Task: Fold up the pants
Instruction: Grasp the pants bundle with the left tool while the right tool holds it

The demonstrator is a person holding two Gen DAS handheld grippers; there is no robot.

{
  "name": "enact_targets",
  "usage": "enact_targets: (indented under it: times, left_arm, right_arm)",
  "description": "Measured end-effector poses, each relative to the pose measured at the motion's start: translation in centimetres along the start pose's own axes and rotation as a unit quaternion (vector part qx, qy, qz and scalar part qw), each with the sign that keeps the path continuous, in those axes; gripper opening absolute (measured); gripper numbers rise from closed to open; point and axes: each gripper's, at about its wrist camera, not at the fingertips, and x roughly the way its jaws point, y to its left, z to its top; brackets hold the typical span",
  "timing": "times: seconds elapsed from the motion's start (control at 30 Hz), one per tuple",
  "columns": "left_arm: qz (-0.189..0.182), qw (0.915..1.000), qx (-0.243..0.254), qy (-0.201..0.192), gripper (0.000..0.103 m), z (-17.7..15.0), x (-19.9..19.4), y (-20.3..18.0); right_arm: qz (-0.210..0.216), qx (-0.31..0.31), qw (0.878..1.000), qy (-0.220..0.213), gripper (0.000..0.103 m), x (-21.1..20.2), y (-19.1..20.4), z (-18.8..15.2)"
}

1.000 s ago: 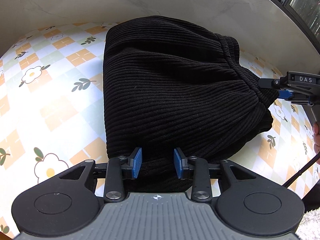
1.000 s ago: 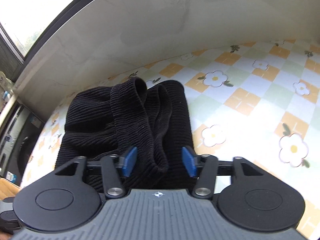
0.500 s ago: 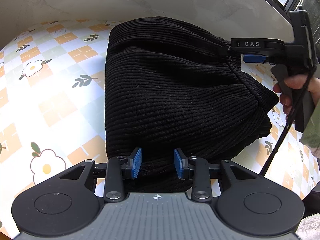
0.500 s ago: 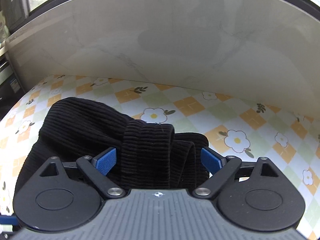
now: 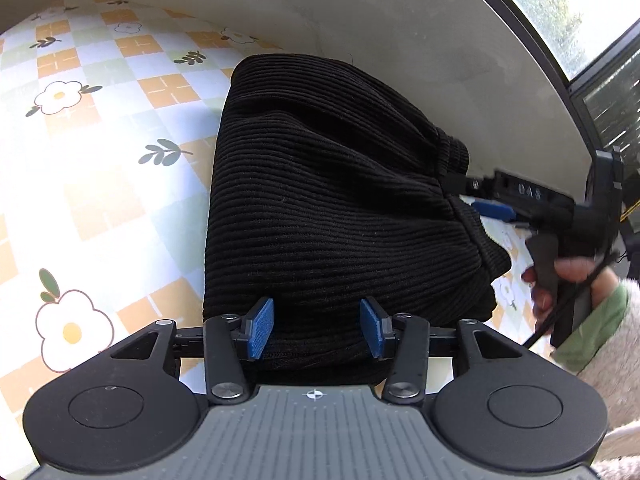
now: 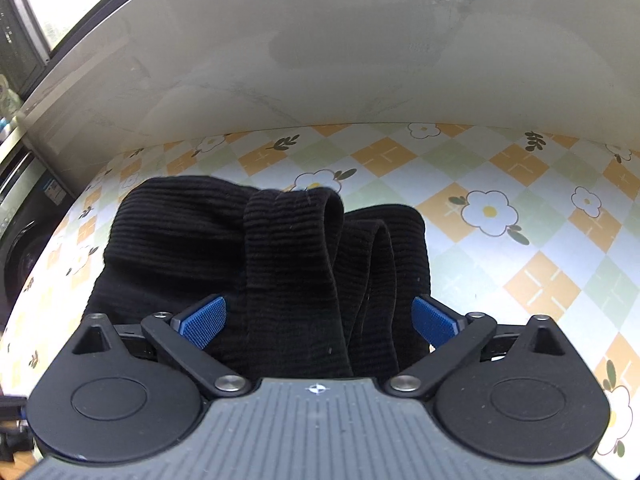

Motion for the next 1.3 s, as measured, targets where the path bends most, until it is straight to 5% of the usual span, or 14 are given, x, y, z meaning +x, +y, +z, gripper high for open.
enact_targets:
  times: [0.2, 0.37, 0.53, 0.93, 1.03, 1.3]
  left_arm:
    - [-0.032, 0.9988, -0.027, 0.025, 0.065, 2.6, -0.3, 0.5]
    - [-0.048, 0.9988, -0.002, 0.003, 0.089, 4.7, -1.3, 0.2]
    - [-0.012, 0.9994, -0.001, -0.033, 0.092, 7.0, 0.7, 0.7]
    - [0.046, 0.9985, 0.023, -0.02, 0.103, 8.5, 7.1, 1.1]
    - [0.043, 0.999, 0.011, 0.006, 0.103, 8.3, 8.1, 1.9]
    - [0.038, 0.9988, 0.032, -0.007, 0.103, 7.3, 8.2, 2.2]
  right_arm:
    - [-0.001, 0.022, 1.0, 0.019, 0.102, 0.1, -1.1, -2.7]
    - [0.016, 0.054, 0.998, 0.009, 0.103, 0.6, -2.3, -3.5]
    - [0.026, 0.049, 0.998, 0.007, 0.103, 1.1, -2.8, -3.5]
    - [0.044, 0.061, 0.997, 0.01, 0.103, 1.5, -3.8, -4.0]
    - [0.048, 0.066, 0.997, 0.01, 0.103, 1.5, -4.1, -4.1]
    - [0.061, 0.082, 0.995, 0.014, 0.103, 1.8, -4.7, -4.4]
